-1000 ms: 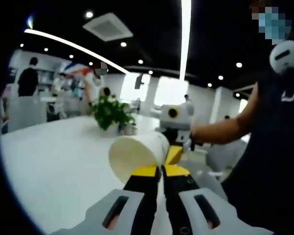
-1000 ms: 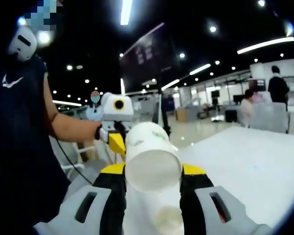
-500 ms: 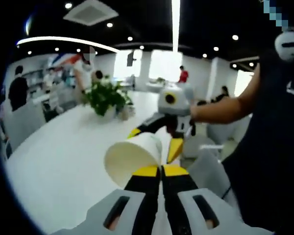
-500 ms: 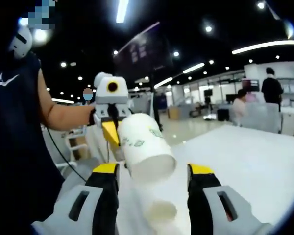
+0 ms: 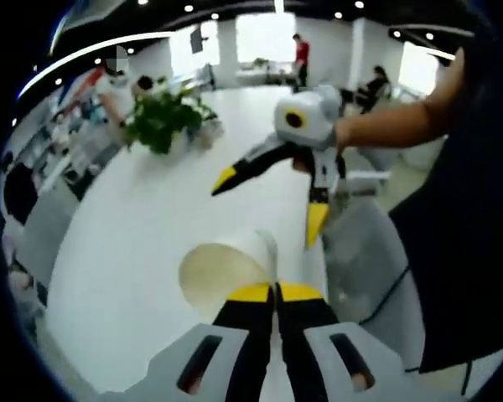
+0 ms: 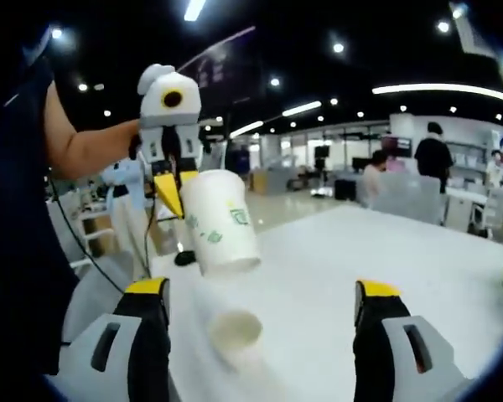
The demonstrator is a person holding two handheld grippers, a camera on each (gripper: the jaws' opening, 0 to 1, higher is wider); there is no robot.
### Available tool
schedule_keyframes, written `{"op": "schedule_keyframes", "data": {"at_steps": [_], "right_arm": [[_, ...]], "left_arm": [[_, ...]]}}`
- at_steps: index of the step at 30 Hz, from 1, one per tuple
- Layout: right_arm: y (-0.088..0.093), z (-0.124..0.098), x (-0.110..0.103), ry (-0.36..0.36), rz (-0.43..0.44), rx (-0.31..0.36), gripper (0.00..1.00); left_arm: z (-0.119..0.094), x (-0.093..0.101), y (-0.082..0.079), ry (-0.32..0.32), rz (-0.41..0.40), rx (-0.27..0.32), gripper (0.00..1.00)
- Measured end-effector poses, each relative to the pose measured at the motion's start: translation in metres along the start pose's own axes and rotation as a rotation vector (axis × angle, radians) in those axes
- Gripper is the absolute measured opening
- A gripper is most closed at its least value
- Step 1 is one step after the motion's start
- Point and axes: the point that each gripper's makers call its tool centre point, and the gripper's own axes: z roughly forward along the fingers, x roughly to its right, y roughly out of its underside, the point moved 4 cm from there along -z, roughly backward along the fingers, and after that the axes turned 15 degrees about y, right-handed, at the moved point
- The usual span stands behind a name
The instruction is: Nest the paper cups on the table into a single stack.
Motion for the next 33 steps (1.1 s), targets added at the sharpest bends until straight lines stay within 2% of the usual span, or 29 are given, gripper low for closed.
{"op": "schedule_keyframes", "data": {"at_steps": [5,6,10,13,16,26,28,33], "right_arm": [[0.009,-0.005,0.003,0.025,-0.002,-0.019,0.99],[0.012,-0.006,0.003,0.030,-0.008,-0.026,1.00],[0.018,-0.012,0.007,0.045,0.002,-0.048,1.00],[0.024,-0.016,0.010,0.059,0.010,-0.056,1.00],[0.027,-0.018,0.012,0.071,0.024,-0.060,1.00],[0.032,-0.033,0.023,0.107,0.019,-0.064,1.00],[0.037,-0.036,0.026,0.117,0.005,-0.086,1.00],[0.039,-0.040,0.027,0.116,0.012,-0.086,1.00]], "left_arm": [[0.004,-0.006,-0.005,0.004,0.040,-0.137,0.00],[0.005,-0.007,-0.004,0.013,0.049,-0.190,0.00],[0.011,-0.004,-0.007,0.058,0.050,-0.308,0.00],[0.016,-0.005,-0.009,0.071,0.071,-0.425,0.00],[0.019,-0.008,-0.009,0.062,0.052,-0.503,0.00],[0.017,-0.015,-0.012,0.031,-0.036,-0.604,0.00],[0.017,-0.018,-0.013,0.016,-0.045,-0.605,0.00],[0.019,-0.017,-0.012,0.012,-0.064,-0.603,0.00]]}}
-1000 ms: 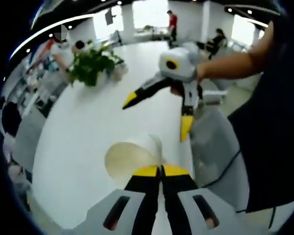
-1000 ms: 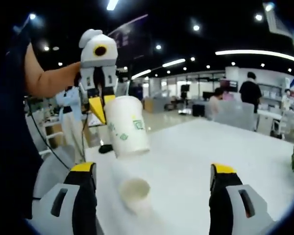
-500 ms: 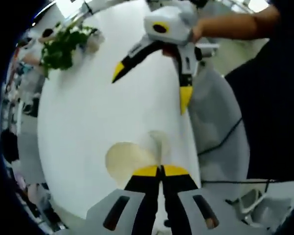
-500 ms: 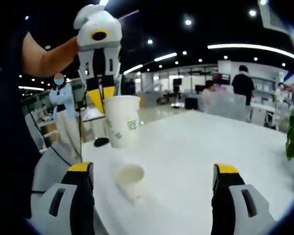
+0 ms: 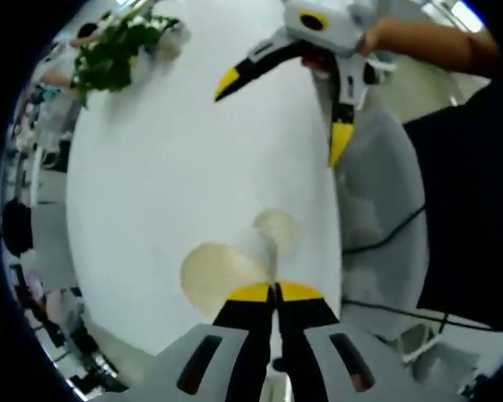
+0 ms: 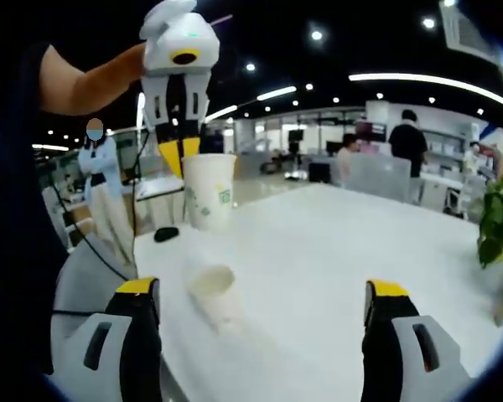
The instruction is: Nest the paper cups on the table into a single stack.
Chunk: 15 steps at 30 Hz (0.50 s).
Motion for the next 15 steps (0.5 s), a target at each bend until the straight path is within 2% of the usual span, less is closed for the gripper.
{"op": "schedule_keyframes", "data": {"at_steps": [15], "right_arm": [[-0.0056,0.0066,-0.0029,-0.005,0.000,0.013,1.00]], "left_arm": [[0.0092,-0.0006,-0.0008,0.013,-0.003,0.011,0.00]]}}
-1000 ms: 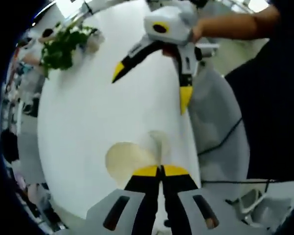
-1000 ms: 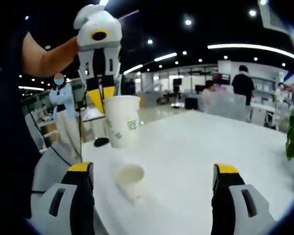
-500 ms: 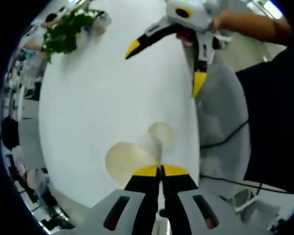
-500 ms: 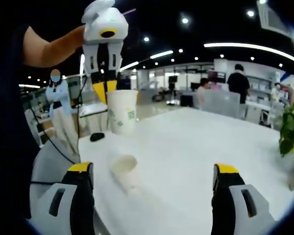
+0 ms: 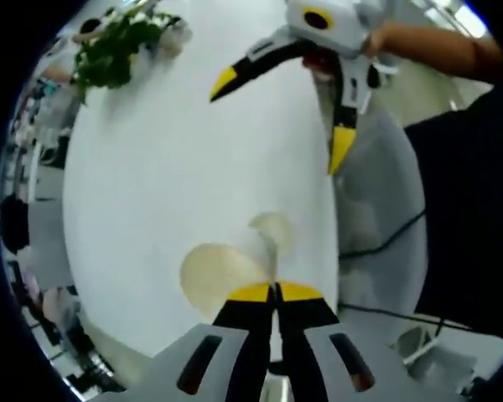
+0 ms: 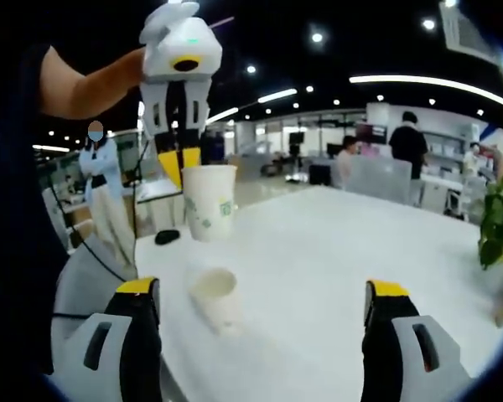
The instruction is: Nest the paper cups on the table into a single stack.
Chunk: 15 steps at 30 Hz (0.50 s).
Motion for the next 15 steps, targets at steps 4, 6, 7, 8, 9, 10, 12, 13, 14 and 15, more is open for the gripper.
{"op": "schedule_keyframes", "data": {"at_steps": [4,6,7,8,9,10,12,13,14,15], "right_arm": [[0.000,0.001,0.000,-0.003,0.004,-0.002,1.00],[0.000,0.001,0.000,-0.004,0.006,-0.001,1.00],[0.000,0.001,0.000,-0.003,0.006,-0.001,1.00],[0.001,0.001,0.001,-0.003,0.008,-0.001,1.00],[0.001,0.001,0.001,-0.005,0.010,-0.001,1.00],[0.002,0.001,0.001,-0.007,0.012,-0.002,1.00],[0.004,0.002,0.001,-0.008,0.007,-0.008,1.00],[0.005,0.002,0.001,-0.008,0.008,-0.009,1.00],[0.006,0.001,0.000,-0.010,0.013,-0.009,1.00],[0.006,0.001,0.000,-0.010,0.015,-0.008,1.00]], "left_arm": [[0.008,-0.002,0.000,0.008,0.003,-0.006,0.00],[0.012,-0.004,0.001,0.010,-0.003,-0.004,0.00],[0.013,-0.004,0.001,0.011,-0.006,-0.003,0.00],[0.015,-0.004,0.001,0.012,-0.008,-0.005,0.00],[0.017,-0.003,0.001,0.018,-0.010,-0.006,0.00],[0.019,-0.003,0.001,0.020,-0.010,-0.004,0.00],[0.024,-0.006,-0.003,0.016,-0.020,0.023,0.00],[0.026,-0.006,-0.004,0.015,-0.029,0.025,0.00],[0.028,-0.005,-0.002,0.021,-0.022,0.019,0.00],[0.029,-0.004,-0.001,0.027,-0.011,0.005,0.00]]}}
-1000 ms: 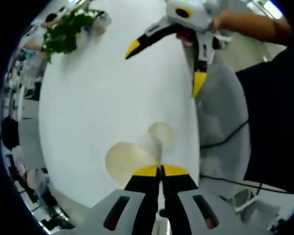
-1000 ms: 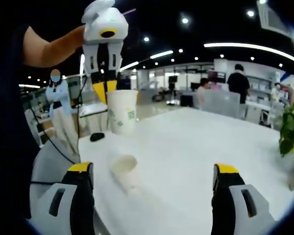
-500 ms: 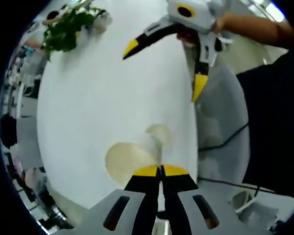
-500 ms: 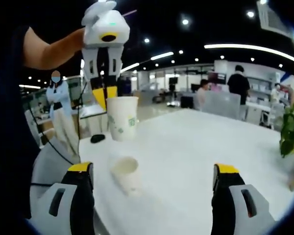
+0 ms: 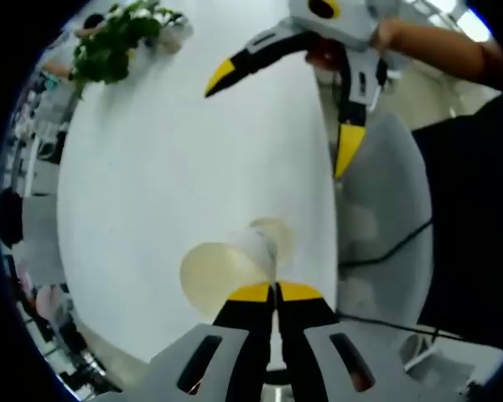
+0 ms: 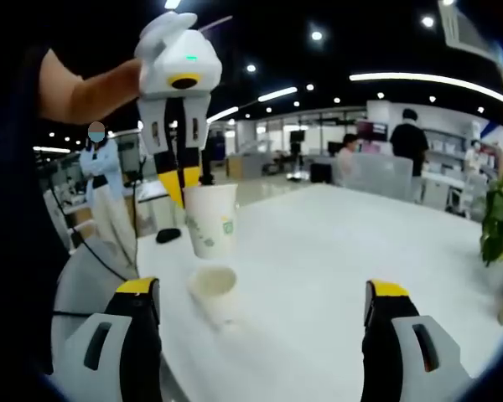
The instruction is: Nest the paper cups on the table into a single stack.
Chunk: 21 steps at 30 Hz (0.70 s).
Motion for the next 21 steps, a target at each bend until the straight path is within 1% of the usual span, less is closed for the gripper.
{"op": "schedule_keyframes", "data": {"at_steps": [1,2,4,9,12,17,19,21], "right_arm": [[0.001,0.000,0.000,0.001,0.000,-0.003,1.00],[0.003,0.000,0.000,0.002,-0.001,-0.006,1.00],[0.005,0.001,0.000,0.002,-0.001,-0.007,1.00],[0.007,0.000,-0.003,-0.005,-0.001,-0.010,1.00],[0.008,0.000,-0.004,-0.007,-0.002,-0.011,1.00],[0.010,-0.001,-0.003,-0.003,0.005,-0.011,1.00],[0.011,-0.001,-0.003,-0.002,0.008,-0.010,1.00],[0.011,-0.002,-0.003,0.001,0.014,-0.007,1.00]], "left_arm": [[0.002,0.000,0.001,-0.004,0.005,-0.005,0.00],[0.004,-0.001,0.000,-0.006,0.000,0.001,0.00],[0.008,-0.001,0.000,0.009,-0.012,0.005,0.00],[0.022,-0.003,0.002,0.018,-0.036,0.000,0.00],[0.027,-0.004,0.002,0.017,-0.041,-0.004,0.00],[0.033,-0.004,-0.001,0.020,-0.049,0.005,0.00],[0.038,-0.005,0.000,0.029,-0.063,0.005,0.00],[0.043,-0.008,0.001,0.018,-0.073,0.002,0.00]]}}
